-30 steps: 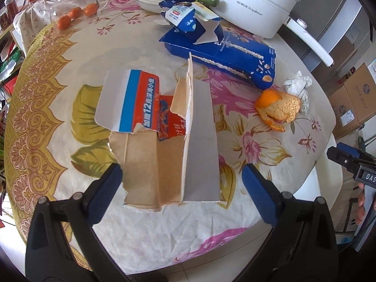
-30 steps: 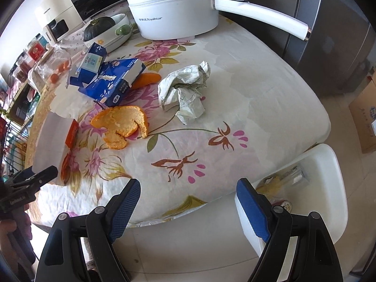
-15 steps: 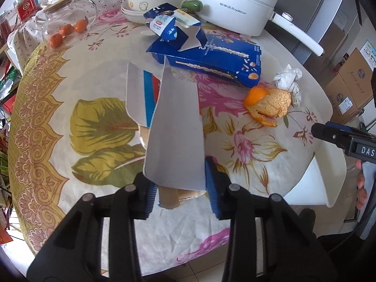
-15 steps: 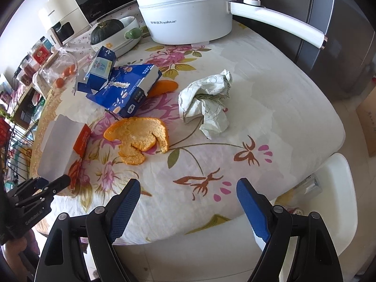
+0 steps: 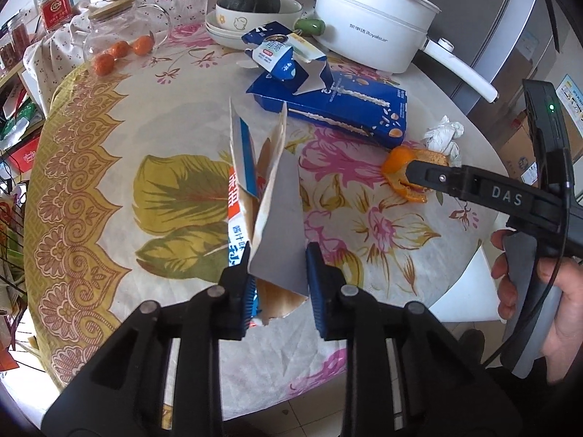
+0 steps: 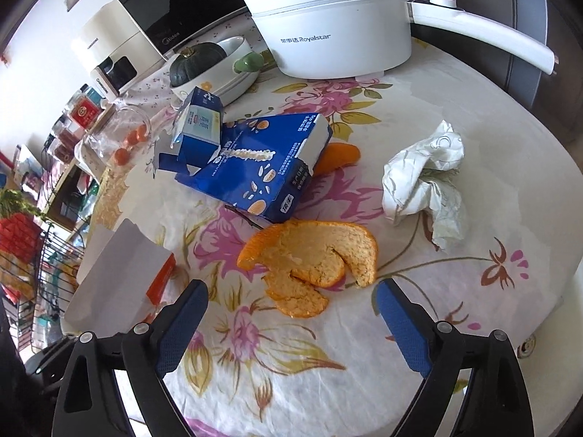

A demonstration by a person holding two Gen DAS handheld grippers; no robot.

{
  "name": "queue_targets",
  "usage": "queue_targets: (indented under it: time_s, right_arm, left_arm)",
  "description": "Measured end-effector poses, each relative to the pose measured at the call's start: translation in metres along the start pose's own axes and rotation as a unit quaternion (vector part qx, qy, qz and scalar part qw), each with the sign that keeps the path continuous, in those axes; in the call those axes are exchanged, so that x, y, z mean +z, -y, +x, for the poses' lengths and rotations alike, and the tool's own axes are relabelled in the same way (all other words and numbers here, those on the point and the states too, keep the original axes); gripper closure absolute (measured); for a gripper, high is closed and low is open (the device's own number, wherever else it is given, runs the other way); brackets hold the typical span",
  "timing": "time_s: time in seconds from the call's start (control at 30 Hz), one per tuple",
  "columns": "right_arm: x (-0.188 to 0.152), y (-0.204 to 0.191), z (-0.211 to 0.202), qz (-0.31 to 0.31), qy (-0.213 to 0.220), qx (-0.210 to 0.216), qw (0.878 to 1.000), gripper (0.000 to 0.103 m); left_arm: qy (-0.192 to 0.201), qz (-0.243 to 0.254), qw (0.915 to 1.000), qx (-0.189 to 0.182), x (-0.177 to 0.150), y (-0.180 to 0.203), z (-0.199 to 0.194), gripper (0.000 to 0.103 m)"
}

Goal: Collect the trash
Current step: 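Grasp the torn paper milk carton with the left tool while the right tool grasps the orange peel, then carry the carton into the white bin and open the left tool while the right tool carries the peel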

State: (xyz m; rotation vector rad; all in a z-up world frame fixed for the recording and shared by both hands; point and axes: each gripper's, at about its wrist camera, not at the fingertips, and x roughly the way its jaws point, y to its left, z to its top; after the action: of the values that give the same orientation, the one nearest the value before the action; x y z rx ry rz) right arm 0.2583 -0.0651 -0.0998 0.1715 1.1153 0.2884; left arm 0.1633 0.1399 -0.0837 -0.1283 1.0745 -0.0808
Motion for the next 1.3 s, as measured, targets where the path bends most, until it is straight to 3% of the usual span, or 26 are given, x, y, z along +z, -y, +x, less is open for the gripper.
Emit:
queue_targets:
  time_s: [0.5,0.57,0.63,0.67,0.8,0.93,1.3]
  right_arm:
    - [0.01,0.012,0.024,0.025,0.036,-0.057,0.997,0.007]
    - [0.009,0.013,0.023,0.022,0.043,-0.054,0.997,0.013]
    - [0.009,0.011,0.021,0.008,0.042,-0.041,0.998,0.037]
    - [0.009,0.01,0.019,0.001,0.042,-0.04,0.998,0.039]
    - [0.009,0.01,0.007,-0.015,0.044,-0.021,0.999,0.068]
    - [0.007,0.017,-0.005,-0.017,0.034,-0.003,0.999,0.076]
    - [0.0,0.041,-0.05,-0.008,0.022,0.043,0.999,0.081]
  left_arm:
    - [-0.015,-0.011,0.9998,-0.012,-0.004,-0.008,0.006,0.075]
    - [-0.013,-0.011,0.9998,-0.014,-0.004,-0.008,0.005,0.075]
    - [-0.008,-0.011,0.9998,-0.018,-0.003,-0.007,0.002,0.076]
    - [-0.005,-0.011,0.9997,-0.021,-0.002,-0.007,0.0,0.076]
    - [0.003,-0.016,0.9994,-0.032,0.0,-0.005,-0.006,0.08]
    - [0.009,-0.018,0.999,-0.039,0.0,-0.002,-0.012,0.08]
    - [0.029,-0.028,0.9968,-0.07,0.002,0.008,-0.028,0.081]
